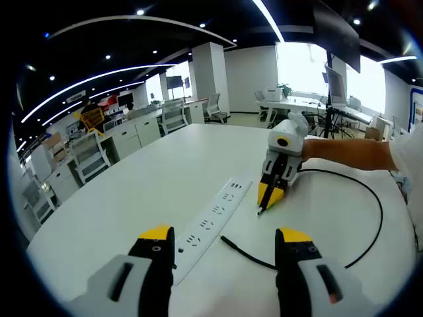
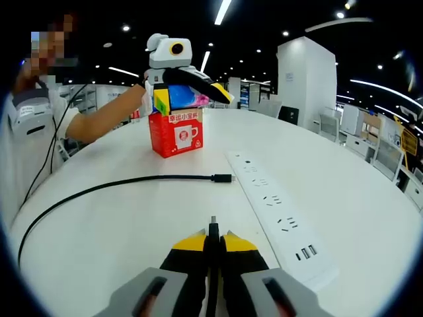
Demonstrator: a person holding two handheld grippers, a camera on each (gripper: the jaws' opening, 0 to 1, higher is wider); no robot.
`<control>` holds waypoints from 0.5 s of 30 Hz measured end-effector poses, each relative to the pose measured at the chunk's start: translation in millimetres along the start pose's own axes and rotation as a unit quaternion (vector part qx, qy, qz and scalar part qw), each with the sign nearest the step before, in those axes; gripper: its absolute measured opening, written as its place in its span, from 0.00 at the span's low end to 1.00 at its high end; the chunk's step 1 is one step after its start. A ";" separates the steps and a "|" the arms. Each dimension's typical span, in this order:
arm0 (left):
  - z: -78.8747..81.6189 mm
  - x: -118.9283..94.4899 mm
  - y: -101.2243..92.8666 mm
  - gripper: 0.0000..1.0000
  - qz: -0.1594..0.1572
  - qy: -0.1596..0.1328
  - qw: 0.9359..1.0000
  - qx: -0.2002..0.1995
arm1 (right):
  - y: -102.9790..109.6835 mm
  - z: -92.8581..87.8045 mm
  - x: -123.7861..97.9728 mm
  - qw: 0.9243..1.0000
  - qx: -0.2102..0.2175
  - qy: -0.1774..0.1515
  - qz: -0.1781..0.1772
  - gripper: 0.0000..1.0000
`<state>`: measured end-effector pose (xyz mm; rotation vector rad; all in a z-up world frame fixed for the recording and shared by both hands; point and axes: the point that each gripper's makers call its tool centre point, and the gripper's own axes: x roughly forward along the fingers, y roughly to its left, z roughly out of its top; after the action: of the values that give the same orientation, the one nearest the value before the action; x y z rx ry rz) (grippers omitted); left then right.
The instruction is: Find the data cable on the table. Grasp the USB connector end of the cable and insert it into the USB port on the table
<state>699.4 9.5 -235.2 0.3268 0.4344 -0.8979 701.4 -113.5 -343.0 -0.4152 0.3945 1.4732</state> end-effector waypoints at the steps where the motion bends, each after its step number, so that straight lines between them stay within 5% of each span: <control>1: 0.0 0.0 0.1 0.62 0.000 0.000 1.000 0.000 | -0.4 -0.1 -0.2 1.000 0.002 0.000 -0.001 0.10; 15: 0.1 0.1 -0.4 0.62 0.000 0.000 1.000 0.000 | -0.2 -3.4 -3.3 1.000 0.004 0.003 -0.005 0.09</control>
<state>699.1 9.1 -235.3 0.3262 0.4342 -0.8971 701.4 -118.1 -344.3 -0.4150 0.4035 1.4598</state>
